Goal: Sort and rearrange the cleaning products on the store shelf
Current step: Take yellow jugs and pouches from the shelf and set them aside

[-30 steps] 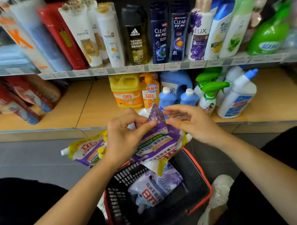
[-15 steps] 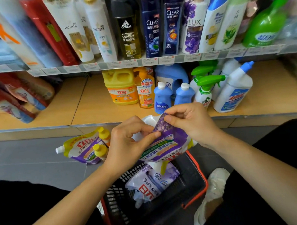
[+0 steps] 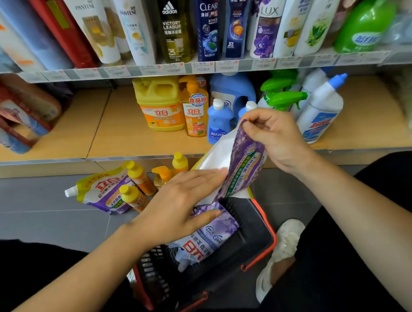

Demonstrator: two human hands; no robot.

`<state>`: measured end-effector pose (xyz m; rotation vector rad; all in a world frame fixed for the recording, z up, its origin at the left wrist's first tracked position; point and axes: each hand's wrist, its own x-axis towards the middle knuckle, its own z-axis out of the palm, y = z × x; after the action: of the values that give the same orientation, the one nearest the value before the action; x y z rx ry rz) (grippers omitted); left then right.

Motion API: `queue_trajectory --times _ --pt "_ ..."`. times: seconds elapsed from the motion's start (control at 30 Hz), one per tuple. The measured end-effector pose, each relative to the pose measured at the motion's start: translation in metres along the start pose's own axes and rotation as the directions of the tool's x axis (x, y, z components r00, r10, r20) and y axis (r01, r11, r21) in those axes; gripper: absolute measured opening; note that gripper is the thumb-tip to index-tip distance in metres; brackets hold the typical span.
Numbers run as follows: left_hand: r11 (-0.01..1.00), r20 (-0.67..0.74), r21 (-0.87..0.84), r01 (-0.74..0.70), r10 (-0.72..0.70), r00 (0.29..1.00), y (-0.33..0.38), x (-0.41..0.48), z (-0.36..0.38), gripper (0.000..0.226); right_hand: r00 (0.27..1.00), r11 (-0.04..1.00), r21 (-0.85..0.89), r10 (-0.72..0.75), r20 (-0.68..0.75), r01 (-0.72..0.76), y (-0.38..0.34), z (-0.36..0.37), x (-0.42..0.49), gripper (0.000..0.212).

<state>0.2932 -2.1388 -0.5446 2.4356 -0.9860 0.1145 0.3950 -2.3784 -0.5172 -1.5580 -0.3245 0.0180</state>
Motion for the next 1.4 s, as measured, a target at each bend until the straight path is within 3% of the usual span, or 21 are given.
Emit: queue_trajectory --times 0.2,0.3,0.4,0.47,0.53,0.67,0.8,0.93,1.1,1.23,1.33,1.4 --pt "0.999 -0.053 -0.035 0.028 -0.03 0.998 -0.001 -0.003 0.0 0.063 0.999 1.0 -0.016 -0.009 -0.041 0.009 -0.003 -0.009 0.005 0.016" --pt "0.984 -0.125 -0.111 0.14 -0.153 0.98 -0.003 -0.004 -0.001 0.044 0.998 0.999 -0.037 -0.01 -0.068 0.007 -0.004 -0.01 0.007 0.022" --pt "0.817 -0.143 -0.454 0.357 -0.462 0.875 -0.006 -0.003 -0.003 0.018 0.995 1.0 -0.008 0.0 -0.097 -0.001 -0.007 -0.01 0.008 0.02" --pt "0.689 -0.118 -0.595 0.414 -0.585 0.803 -0.015 -0.003 -0.002 0.008 0.994 1.0 0.017 0.001 -0.113 0.001 -0.008 -0.01 0.009 0.015" --pt "0.657 -0.123 -0.605 0.45 -0.636 0.762 -0.022 -0.004 0.001 0.012 0.992 1.0 0.03 0.0 -0.125 0.004 -0.009 -0.009 0.009 0.012" --pt "0.653 -0.14 -0.561 0.509 -0.68 0.72 -0.029 -0.005 0.013 0.048 0.992 1.0 -0.012 -0.023 -0.121 0.022 -0.008 -0.006 0.008 0.012" --pt "0.547 -0.14 -0.667 0.506 -0.759 0.635 -0.041 0.001 0.019 0.053 0.993 1.0 0.0 -0.014 -0.115 0.014 -0.007 -0.004 0.006 0.019" --pt "0.516 -0.094 -0.728 0.451 -0.728 0.679 -0.049 0.006 0.019 0.041 0.992 0.996 0.083 0.027 -0.126 -0.017 -0.008 -0.004 0.007 0.015" --pt "0.564 -0.198 -0.753 0.339 -0.685 0.701 -0.047 0.014 0.01 0.006 0.957 0.985 0.093 0.165 -0.24 -0.146 -0.004 -0.01 0.011 0.014" --pt "0.686 -0.303 -0.665 0.296 -0.61 0.732 -0.035 0.022 -0.002 0.052 0.926 0.953 -0.054 0.275 -0.26 -0.298 0.01 -0.017 0.015 0.019" --pt "0.71 -0.33 -0.654 0.262 -0.579 0.746 -0.019 0.029 -0.012 0.043 0.95 0.944 -0.227 0.18 -0.256 -0.24 0.012 -0.014 0.014 0.012" --pt "0.686 -0.312 -0.678 0.263 -0.593 0.742 -0.013 0.031 -0.019 0.024 0.987 0.955 -0.273 0.08 -0.142 -0.116 0.002 -0.008 0.011 0.01"
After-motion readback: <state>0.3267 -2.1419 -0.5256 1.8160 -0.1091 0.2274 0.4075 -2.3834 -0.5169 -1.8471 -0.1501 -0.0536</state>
